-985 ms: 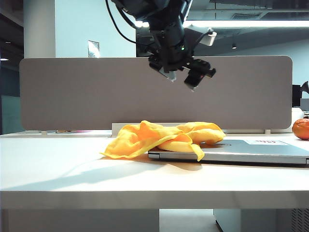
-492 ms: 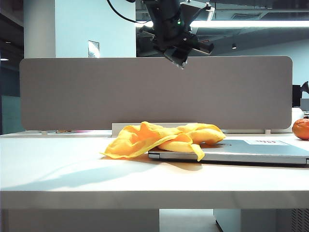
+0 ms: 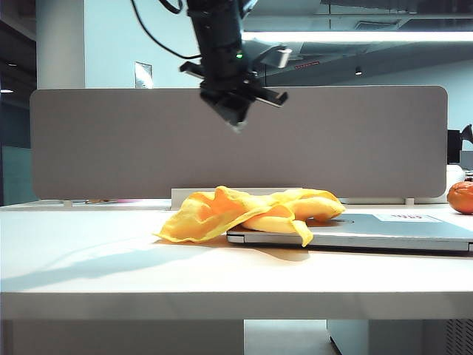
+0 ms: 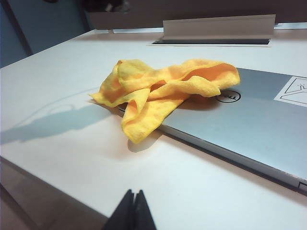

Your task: Pick up the yellow rag and put it over the laptop.

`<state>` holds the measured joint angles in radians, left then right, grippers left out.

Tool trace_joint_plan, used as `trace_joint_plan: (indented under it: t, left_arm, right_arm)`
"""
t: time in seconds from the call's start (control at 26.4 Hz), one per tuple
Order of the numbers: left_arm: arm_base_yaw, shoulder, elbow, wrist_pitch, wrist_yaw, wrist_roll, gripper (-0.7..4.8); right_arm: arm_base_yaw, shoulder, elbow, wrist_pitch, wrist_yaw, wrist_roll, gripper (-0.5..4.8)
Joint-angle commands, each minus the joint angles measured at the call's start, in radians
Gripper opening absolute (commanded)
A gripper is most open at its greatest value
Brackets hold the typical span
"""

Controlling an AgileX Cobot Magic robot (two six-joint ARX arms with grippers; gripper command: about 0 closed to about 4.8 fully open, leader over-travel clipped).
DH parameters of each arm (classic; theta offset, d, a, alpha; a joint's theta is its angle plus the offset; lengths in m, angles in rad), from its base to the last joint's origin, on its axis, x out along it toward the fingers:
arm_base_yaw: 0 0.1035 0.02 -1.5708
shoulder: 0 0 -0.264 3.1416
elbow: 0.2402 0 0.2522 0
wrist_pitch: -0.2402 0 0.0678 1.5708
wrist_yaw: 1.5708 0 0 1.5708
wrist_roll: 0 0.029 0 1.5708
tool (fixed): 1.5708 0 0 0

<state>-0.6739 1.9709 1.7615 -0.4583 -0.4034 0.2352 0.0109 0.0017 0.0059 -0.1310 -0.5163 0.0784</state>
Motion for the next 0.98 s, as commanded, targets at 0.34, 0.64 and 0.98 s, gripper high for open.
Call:
trace_joint_plan:
  t: [0.34, 0.64, 0.98]
  left_arm:
    - [0.158, -0.23, -0.074, -0.116, 0.139, -0.183, -0.06]
    - [0.204, -0.534, -0.397, 0.008, 0.157, -0.183, -0.06]
    - [0.209, -0.814, -0.676, 0.093, 0.154, -0.205, -0.06]
  right_arm:
    - [0.0, -0.002, -0.006, 0.018, 0.058, 0.0, -0.06]
    - [0.0, -0.002, -0.006, 0.055, 0.256, -0.001, -0.06]
    - [0.0, -0.002, -0.006, 0.053, 0.29, 0.0, -0.06]
